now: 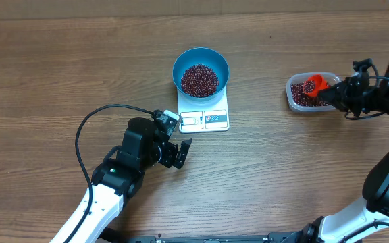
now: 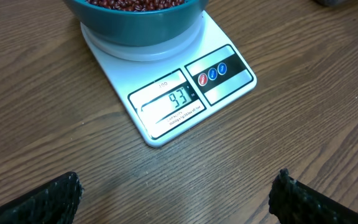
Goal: Scoop item into bowl and weigh 150g on scale
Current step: 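Scoop beans from the tub with the red scoop, then carry the filled scoop over the teal bowl and pour beans in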
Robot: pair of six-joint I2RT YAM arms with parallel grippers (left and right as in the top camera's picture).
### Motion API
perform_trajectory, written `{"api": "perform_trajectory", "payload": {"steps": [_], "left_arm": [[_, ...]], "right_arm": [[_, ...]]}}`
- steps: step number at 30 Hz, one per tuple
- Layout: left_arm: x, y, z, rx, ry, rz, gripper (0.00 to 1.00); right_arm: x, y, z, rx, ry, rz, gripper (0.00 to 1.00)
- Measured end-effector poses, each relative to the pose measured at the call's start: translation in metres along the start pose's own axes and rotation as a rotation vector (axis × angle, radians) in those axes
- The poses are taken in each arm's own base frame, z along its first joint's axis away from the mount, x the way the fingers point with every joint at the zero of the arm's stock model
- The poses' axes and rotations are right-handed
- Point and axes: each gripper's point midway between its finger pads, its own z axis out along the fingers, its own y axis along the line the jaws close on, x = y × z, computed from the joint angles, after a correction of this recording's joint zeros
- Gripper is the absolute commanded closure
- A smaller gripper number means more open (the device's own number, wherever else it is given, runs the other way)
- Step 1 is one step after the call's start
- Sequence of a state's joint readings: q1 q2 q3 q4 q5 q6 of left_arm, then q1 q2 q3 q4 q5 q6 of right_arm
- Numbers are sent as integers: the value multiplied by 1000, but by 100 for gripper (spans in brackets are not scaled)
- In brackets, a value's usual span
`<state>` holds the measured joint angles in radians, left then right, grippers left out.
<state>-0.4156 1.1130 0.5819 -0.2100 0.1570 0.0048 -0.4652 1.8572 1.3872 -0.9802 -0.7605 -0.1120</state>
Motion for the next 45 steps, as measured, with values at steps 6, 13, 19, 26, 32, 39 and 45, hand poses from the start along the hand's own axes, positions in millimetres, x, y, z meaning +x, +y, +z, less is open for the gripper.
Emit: {"api": "perform_trajectory", "payload": {"steps": [6, 13, 19, 26, 32, 39, 45], "left_arm": [[0, 0, 0, 0, 0, 0, 0], [0, 0, 0, 0, 0, 0, 0], [0, 0, 0, 0, 0, 0, 0], [0, 0, 0, 0, 0, 0, 0], [0, 0, 0, 0, 0, 0, 0], [0, 0, 0, 0, 0, 0, 0], [0, 0, 0, 0, 0, 0, 1]], "right_arm": [[0, 0, -12, -66, -16, 16, 96], [9, 13, -14, -144, 10, 3, 96], [16, 31, -12, -166, 59, -16, 96], [9, 97, -1, -204, 102, -190, 96], [18, 158, 20, -249, 150, -333, 96], [38, 216, 55, -241, 187, -459, 96], [61, 244, 90, -149, 197, -522, 96]]}}
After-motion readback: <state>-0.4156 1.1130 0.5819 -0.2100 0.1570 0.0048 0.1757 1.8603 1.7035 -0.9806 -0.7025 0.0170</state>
